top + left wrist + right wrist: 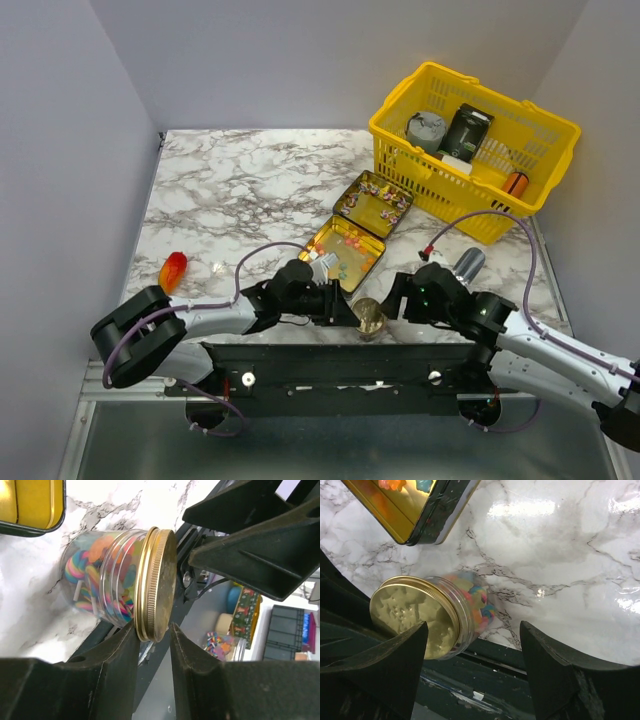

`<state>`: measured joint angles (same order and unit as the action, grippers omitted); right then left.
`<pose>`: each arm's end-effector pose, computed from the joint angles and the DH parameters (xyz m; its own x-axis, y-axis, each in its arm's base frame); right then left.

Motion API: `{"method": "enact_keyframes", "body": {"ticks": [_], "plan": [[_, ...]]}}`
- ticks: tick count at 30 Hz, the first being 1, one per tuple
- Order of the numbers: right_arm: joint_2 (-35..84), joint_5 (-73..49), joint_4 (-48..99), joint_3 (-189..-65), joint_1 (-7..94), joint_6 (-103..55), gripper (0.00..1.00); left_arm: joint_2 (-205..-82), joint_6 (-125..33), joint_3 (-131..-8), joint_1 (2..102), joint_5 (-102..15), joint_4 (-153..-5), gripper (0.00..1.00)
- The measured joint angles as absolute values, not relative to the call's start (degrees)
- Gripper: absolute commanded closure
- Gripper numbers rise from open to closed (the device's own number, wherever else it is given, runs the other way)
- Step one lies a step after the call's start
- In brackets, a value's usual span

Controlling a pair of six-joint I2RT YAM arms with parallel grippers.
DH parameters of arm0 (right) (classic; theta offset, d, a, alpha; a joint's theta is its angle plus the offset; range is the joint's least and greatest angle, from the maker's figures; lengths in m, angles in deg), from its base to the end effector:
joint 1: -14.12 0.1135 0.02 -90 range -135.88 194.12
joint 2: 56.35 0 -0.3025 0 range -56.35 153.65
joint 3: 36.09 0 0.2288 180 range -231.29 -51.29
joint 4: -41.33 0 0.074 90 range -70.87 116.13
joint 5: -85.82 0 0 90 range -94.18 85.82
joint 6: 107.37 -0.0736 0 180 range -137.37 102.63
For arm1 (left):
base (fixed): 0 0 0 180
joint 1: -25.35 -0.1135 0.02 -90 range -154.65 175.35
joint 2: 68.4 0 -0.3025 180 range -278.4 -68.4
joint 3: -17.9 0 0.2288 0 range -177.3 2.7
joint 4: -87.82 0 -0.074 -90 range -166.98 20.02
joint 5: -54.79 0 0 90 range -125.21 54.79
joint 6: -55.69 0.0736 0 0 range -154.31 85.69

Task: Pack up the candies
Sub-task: Close the bottle lid on the packing bottle.

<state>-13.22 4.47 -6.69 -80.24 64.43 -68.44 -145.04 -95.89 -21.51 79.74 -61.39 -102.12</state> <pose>0.0903 0.0915 0.2170 -0.8343 0.1989 -0.5141 -0.0735 0.8841 0.4614 0.1231 -0.2276 0.2052 -0.9695 -0.0018 -0.2451 0.2211 0.4248 -0.8779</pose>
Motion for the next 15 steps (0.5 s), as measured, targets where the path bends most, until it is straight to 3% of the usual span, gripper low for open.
{"method": "enact_keyframes", "body": {"ticks": [8, 15], "plan": [[-9.8, 3.9, -4.3, -80.2, 64.4, -68.4, 0.20, -142.4, -93.1, -24.6, 80.1, -59.5, -93.4, 0.48], [-8.0, 3.5, -2.4, -80.2, 64.4, -68.4, 0.21, -141.3, -90.3, -28.5, 82.4, -54.5, -84.7, 0.49]]}}
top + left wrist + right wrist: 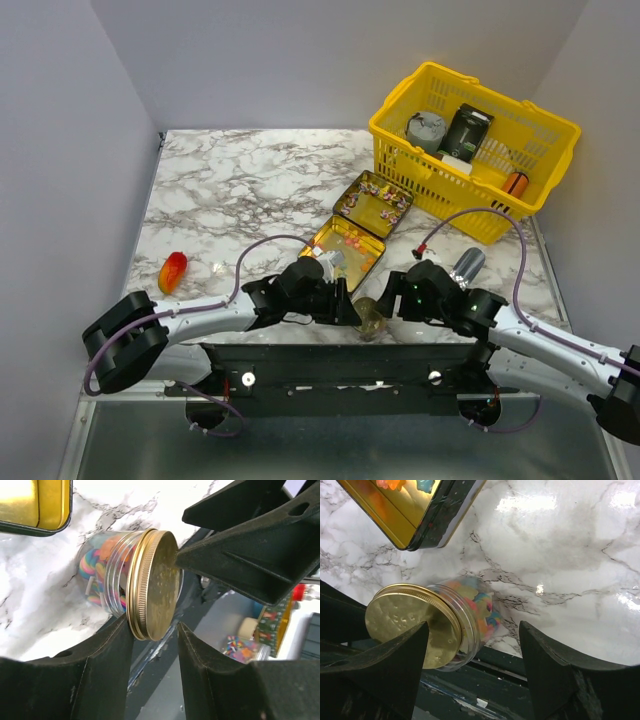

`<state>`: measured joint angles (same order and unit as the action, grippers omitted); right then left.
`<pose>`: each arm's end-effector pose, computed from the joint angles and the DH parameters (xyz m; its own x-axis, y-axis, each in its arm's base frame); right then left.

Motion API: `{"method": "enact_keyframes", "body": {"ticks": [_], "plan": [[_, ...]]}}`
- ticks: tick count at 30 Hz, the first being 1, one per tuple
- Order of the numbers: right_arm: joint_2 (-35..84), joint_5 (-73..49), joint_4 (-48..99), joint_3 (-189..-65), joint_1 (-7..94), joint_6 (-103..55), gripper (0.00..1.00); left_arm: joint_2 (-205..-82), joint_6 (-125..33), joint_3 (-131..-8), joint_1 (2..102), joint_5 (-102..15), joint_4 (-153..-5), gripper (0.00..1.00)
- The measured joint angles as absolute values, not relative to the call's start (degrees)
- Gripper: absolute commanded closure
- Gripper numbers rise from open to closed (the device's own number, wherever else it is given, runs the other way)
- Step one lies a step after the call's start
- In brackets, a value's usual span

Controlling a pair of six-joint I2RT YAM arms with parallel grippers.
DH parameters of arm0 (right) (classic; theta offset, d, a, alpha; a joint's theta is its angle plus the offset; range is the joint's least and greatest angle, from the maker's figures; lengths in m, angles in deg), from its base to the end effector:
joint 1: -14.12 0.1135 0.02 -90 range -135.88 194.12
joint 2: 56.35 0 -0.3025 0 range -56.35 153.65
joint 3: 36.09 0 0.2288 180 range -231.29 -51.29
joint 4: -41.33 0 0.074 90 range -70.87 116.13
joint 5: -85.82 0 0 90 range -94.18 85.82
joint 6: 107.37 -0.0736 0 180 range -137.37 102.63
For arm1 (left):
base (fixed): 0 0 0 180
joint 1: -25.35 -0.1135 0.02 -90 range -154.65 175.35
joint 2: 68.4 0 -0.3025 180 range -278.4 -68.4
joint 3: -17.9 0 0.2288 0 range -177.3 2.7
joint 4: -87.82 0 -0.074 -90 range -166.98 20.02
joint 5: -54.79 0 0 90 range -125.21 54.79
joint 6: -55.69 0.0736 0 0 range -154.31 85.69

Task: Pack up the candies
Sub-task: Close the bottle lid on the packing bottle.

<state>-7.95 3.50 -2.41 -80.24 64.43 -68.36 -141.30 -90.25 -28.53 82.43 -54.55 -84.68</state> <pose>0.1006 0.1058 0.2136 -0.8469 0.1854 -0.4984 -0.0754 0.8860 0.4575 0.1180 -0.2272 0.2205 -0.9499 0.0289 -0.3112 0.2756 0.5467 -0.7907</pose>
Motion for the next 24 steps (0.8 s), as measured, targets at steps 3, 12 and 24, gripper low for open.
{"method": "enact_keyframes", "body": {"ticks": [3, 12, 24], "plan": [[-7.6, 3.2, -2.1, -80.2, 64.4, -68.3, 0.21, -141.5, -89.0, -30.1, 83.7, -52.3, -81.8, 0.49], [-7.3, 2.4, -1.8, -80.2, 64.4, -67.9, 0.23, -143.1, -85.8, -36.5, 88.7, -44.2, -72.4, 0.46], [-9.5, 0.8, -1.7, -80.2, 64.4, -67.6, 0.23, -142.2, -84.4, -39.3, 91.1, -38.6, -65.3, 0.44]]}}
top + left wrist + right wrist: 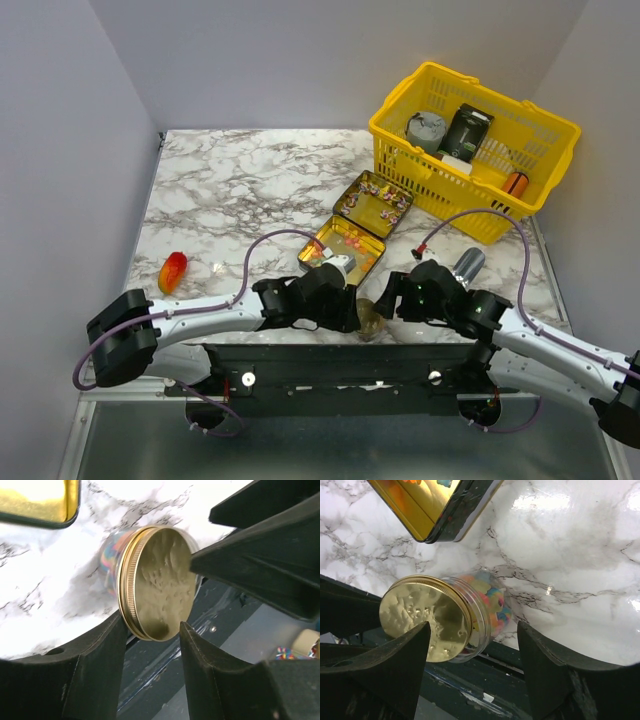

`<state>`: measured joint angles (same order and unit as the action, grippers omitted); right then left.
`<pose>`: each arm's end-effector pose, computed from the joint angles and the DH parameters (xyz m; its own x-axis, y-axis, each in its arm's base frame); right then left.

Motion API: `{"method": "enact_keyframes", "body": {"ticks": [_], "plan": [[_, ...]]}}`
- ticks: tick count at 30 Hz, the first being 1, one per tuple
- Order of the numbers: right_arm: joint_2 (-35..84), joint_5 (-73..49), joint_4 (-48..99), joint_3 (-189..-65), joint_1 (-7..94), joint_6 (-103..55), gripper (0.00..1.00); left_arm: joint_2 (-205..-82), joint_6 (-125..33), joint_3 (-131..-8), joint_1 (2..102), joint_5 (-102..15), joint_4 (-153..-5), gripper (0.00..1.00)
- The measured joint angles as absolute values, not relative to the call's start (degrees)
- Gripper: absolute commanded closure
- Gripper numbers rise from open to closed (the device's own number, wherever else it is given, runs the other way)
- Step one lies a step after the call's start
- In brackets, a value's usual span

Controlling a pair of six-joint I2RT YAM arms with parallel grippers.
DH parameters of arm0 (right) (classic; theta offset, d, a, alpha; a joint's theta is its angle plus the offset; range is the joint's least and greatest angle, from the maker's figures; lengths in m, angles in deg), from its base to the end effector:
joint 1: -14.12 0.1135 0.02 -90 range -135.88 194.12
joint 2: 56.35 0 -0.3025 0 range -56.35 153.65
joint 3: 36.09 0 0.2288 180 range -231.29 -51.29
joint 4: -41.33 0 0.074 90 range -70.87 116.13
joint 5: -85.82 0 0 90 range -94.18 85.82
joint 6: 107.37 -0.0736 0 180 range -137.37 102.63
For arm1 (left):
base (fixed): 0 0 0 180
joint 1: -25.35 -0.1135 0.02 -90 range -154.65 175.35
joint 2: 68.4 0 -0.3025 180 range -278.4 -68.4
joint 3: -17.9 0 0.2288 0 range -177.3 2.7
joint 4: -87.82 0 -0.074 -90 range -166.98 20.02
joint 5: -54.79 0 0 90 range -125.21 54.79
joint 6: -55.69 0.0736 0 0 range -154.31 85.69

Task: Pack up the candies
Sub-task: Close the bottle lid on the packing bottle.

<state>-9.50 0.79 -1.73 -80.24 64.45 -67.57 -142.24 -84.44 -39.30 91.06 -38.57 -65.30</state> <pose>0.0971 0.1071 0.2179 -0.8523 0.1714 -0.4943 -0.1148 0.8605 0.4963 0.1038 -0.2405 0.2370 -0.8934 0.1169 -0.4339 0.3771 0.7201 -0.5824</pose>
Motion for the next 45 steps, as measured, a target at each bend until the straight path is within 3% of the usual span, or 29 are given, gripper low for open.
{"method": "enact_keyframes", "body": {"ticks": [11, 27, 37, 45], "plan": [[-9.5, 0.1, -1.7, -80.2, 64.4, -67.2, 0.24, -141.9, -84.1, -39.3, 91.5, -37.1, -63.5, 0.46], [-8.5, -0.9, -1.3, -79.9, 64.4, -67.1, 0.33, -145.6, -81.4, -40.7, 92.0, -35.6, -62.9, 0.46], [-9.1, -0.8, -1.0, -78.4, 64.4, -67.9, 0.41, -145.9, -80.5, -42.0, 92.2, -35.2, -62.7, 0.46], [-10.0, -0.6, -0.9, -77.1, 64.4, -69.4, 0.54, -146.4, -80.2, -42.6, 92.2, -34.7, -62.5, 0.46]]}}
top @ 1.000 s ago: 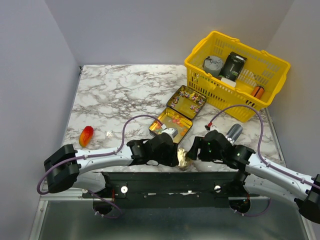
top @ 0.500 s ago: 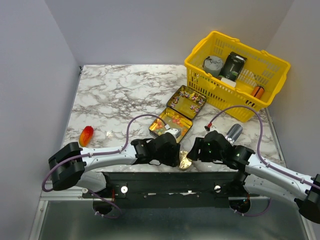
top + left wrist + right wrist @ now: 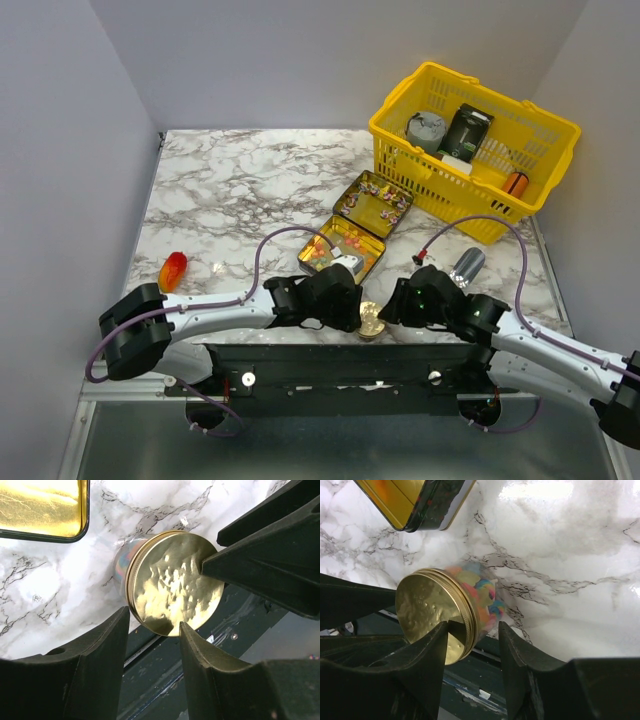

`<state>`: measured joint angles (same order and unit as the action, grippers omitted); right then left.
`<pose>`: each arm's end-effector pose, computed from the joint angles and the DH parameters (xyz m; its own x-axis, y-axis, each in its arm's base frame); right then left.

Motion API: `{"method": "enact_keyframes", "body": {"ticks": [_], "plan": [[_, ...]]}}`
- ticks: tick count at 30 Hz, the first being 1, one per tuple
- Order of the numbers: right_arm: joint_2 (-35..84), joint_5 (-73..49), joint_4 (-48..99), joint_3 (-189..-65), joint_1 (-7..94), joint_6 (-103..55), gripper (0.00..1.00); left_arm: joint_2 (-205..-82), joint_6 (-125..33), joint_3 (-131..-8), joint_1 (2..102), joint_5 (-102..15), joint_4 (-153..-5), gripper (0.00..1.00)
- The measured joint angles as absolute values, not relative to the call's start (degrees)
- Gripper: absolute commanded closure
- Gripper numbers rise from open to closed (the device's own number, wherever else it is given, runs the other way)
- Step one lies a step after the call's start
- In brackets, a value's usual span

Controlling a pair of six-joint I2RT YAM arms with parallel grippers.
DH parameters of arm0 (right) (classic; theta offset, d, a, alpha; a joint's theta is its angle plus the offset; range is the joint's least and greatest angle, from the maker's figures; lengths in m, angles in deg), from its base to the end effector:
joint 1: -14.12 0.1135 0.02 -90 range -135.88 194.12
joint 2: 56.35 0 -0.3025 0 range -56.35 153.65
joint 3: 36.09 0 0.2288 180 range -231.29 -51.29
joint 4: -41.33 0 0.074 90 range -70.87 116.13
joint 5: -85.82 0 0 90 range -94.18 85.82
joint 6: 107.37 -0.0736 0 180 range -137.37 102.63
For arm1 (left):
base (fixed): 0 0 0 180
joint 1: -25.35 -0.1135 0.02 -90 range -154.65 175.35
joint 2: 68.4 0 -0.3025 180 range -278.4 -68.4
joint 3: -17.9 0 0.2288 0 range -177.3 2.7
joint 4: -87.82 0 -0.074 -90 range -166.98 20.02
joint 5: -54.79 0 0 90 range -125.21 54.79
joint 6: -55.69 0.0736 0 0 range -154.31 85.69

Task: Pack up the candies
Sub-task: Close the bottle lid on the packing bottle.

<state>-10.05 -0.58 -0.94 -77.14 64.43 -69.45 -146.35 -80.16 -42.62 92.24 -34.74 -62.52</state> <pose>0.0920 0.1036 0.2025 -0.8739 0.1798 -0.4516 -0.0838 0.8595 0.5043 0.1087 -0.2533 0.2327 -0.8586 0.1839 -0.4785 0.4328 0.7603 -0.4843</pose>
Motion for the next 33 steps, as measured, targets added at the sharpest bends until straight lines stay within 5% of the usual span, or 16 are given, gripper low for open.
{"method": "enact_keyframes", "body": {"ticks": [33], "plan": [[-12.6, -0.4, 1.9, -74.2, 64.4, -74.0, 0.82, -148.6, -83.4, -38.2, 92.5, -33.7, -72.7, 0.64]]}}
